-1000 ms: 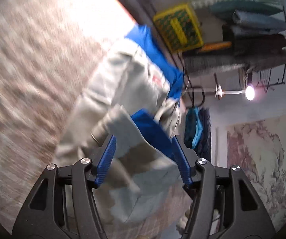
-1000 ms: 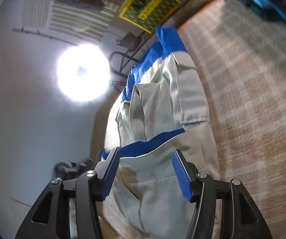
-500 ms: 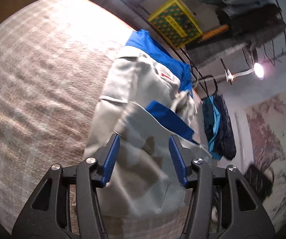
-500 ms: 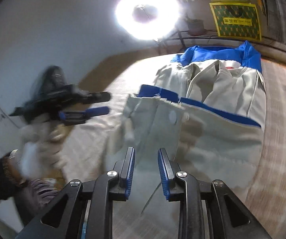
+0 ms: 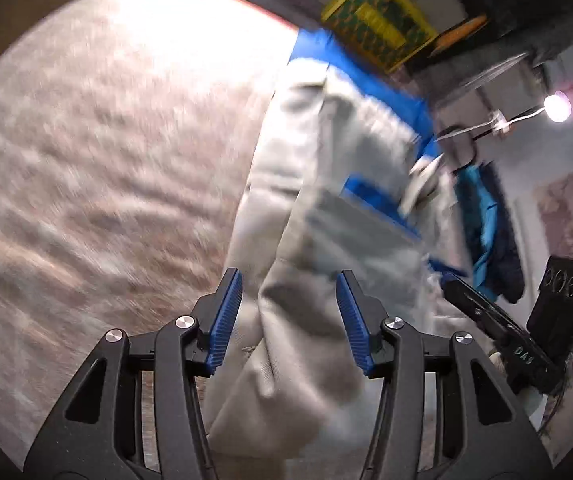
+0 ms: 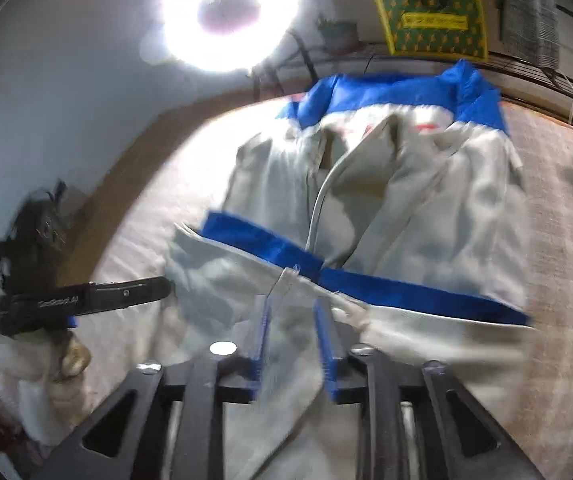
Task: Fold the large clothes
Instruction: 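Grasp the folded edge with the left tool and smooth it flat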
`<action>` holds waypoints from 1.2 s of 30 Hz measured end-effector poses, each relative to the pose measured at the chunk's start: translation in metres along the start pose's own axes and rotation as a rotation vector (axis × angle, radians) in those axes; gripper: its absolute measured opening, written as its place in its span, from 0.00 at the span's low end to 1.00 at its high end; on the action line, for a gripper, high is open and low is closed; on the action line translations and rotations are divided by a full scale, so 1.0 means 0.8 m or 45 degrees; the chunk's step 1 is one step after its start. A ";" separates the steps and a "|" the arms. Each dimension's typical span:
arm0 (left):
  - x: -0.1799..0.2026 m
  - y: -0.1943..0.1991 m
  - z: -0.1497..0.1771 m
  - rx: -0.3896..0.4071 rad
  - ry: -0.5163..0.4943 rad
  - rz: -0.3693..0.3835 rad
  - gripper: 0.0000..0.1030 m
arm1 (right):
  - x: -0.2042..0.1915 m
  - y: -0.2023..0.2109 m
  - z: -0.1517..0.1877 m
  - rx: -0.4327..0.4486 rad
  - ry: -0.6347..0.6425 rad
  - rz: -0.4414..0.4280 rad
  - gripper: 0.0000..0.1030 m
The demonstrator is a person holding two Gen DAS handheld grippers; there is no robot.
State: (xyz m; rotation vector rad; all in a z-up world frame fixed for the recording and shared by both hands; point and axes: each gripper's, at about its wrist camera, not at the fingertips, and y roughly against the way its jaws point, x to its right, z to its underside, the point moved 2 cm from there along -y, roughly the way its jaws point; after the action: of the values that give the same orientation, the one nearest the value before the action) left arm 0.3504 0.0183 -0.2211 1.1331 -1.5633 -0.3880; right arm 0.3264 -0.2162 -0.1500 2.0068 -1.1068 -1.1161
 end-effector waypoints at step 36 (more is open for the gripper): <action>0.006 -0.027 0.002 0.011 -0.039 -0.083 0.27 | 0.094 0.029 0.051 -0.001 -0.127 0.235 0.17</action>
State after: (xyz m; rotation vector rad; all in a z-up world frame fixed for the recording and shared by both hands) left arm 0.3594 0.0036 -0.2353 1.1923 -1.5586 -0.4440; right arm 0.3050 -0.2966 -0.1803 1.8223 -1.3129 -1.1297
